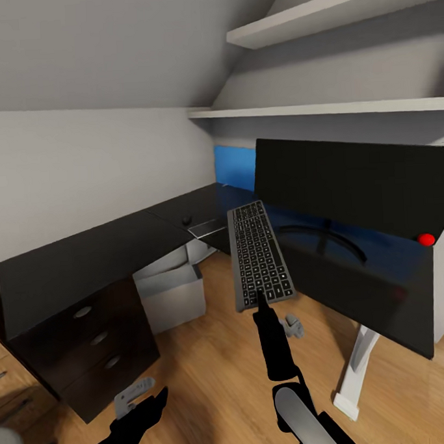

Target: In the bedroom, organize the workspace by keeping the computer under the desk, ensuring the monitor is on the desk, placing the keyboard on the desk next to the monitor, placing the mouse on the desk next to the keyboard, moving the folder from the swivel chair onto the desk next to the mouse, stacking the notebook on top of the folder with the pen on top of the notebook, and positioning the swivel chair next to the desk.

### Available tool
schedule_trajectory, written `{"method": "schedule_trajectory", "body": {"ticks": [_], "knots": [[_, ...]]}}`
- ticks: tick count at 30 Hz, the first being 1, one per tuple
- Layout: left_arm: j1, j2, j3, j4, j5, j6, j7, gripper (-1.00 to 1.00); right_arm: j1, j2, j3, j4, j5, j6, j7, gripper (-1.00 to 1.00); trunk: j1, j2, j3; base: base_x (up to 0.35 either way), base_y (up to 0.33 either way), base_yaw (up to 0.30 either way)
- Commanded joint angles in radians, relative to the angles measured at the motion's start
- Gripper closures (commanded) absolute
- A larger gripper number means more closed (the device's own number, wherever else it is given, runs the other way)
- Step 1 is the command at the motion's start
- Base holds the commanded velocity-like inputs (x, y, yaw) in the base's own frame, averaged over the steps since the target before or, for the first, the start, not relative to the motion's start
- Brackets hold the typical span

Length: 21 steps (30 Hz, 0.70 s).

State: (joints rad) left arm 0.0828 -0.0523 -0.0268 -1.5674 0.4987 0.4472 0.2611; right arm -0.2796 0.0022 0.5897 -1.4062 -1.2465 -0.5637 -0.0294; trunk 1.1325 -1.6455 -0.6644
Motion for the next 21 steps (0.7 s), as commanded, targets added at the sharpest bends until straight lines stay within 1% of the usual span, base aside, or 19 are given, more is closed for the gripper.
{"method": "schedule_trajectory", "body": {"ticks": [1, 10, 15, 21], "knots": [[0.0, 0.0, -0.001, -0.001, 0.011, 0.002, 0.009, -1.0, -0.001, 0.0, 0.002, 0.0, -0.002, -0.005, 0.0, 1.0, 0.0, -0.001, -0.002, -0.055, 0.063, -0.192], [0.0, 0.001, -0.001, 0.002, 0.011, 0.002, 0.009, -1.0, -0.001, 0.0, 0.004, 0.0, -0.002, -0.005, -0.029, 1.0, 0.0, -0.001, -0.013, -0.011, 0.008, -0.194], [0.0, 0.001, -0.001, 0.003, 0.011, 0.002, 0.01, -1.0, -0.001, 0.0, 0.004, 0.0, -0.001, -0.005, -0.042, 1.0, 0.0, -0.001, -0.02, -0.148, 0.11, -0.195], [0.0, 0.001, -0.001, 0.003, 0.011, 0.002, 0.01, -1.0, -0.001, -0.001, 0.004, 0.0, -0.001, -0.005, -0.044, 1.0, 0.0, -0.001, -0.027, -0.029, 0.023, -0.195]]}}
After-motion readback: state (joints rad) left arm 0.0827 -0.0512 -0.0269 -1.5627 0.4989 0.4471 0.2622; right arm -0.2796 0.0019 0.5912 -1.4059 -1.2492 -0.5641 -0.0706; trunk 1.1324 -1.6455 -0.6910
